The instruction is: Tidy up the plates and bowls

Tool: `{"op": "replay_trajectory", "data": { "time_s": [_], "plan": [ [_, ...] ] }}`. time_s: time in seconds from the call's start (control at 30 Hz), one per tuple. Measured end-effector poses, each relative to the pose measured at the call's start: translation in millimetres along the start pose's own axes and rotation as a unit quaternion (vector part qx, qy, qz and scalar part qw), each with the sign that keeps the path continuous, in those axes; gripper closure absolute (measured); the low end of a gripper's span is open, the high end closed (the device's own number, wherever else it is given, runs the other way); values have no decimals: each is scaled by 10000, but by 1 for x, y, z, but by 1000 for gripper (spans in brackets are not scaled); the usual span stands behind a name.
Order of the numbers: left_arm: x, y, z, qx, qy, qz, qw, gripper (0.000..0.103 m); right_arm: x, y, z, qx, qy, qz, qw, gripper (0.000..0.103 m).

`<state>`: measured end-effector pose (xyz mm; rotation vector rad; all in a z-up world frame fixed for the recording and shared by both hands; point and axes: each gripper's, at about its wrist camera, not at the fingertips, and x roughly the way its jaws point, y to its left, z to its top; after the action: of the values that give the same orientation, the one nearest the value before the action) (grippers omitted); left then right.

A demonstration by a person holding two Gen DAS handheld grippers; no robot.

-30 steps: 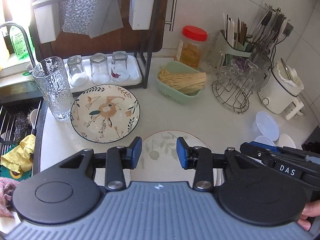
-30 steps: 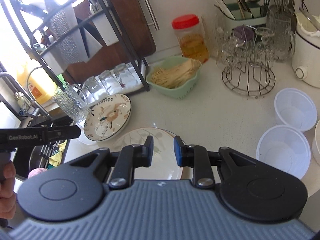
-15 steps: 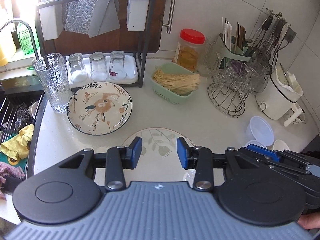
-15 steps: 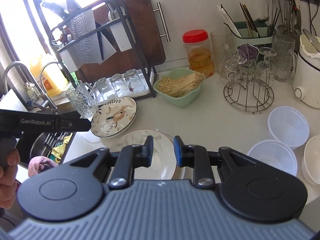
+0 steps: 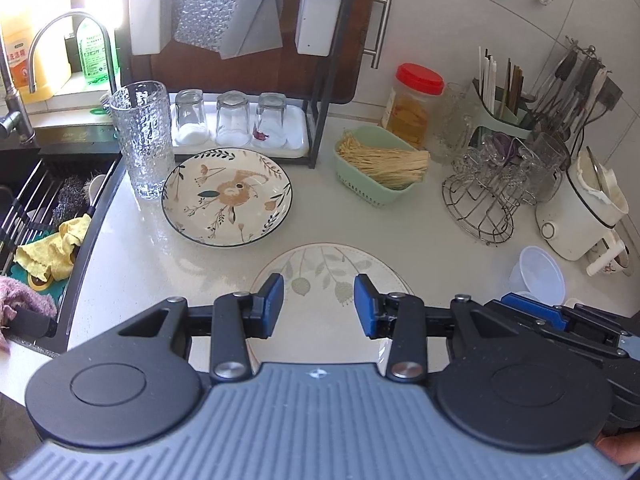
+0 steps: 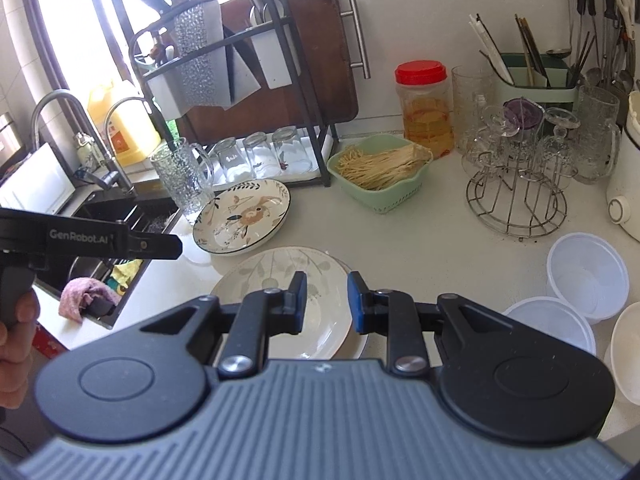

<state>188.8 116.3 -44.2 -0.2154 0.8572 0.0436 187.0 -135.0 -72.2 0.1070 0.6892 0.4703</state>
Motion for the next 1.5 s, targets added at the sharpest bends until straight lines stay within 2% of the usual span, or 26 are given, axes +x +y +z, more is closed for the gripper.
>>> {"op": "replay_trajectory", "data": {
  "time_s": [0.33,0.63,0.7,0.93,1.07,1.17,1.33,1.37,1.4,1.47,1.5],
  "plan": [
    [17,21,2,-33,38,6,10000,58,16,6,-2,-117,62,20,9999,77],
    [30,42,18,-38,57,15,10000,58,35,11,1,-78,121,-9,9999,77],
    [33,46,23,-18,34,7,10000,53,40,11,4,-40,113,-25,9999,77],
    [48,65,39,-20,78,-60,9999,52,59,17,17,-97,100,-127,9998,76],
    [62,80,51,-103,136,-57,9998,48,77,24,24,-89,161,-103,9998,76],
    [74,95,61,-164,191,-25,9997,40,94,28,32,-38,227,-76,9997,76],
    [92,123,72,-320,284,86,9990,36,123,39,46,-39,336,-71,9994,76],
    [96,129,74,-367,303,90,9988,36,129,41,48,-39,379,-85,9992,73],
    [100,134,76,-400,333,102,9986,36,135,43,51,-47,407,-90,9991,64],
    [109,144,78,-408,315,122,9986,36,145,45,55,-38,435,-103,9990,57],
    [114,149,79,-419,357,100,9984,36,150,45,56,-27,460,-107,9989,57]
  ]
}}
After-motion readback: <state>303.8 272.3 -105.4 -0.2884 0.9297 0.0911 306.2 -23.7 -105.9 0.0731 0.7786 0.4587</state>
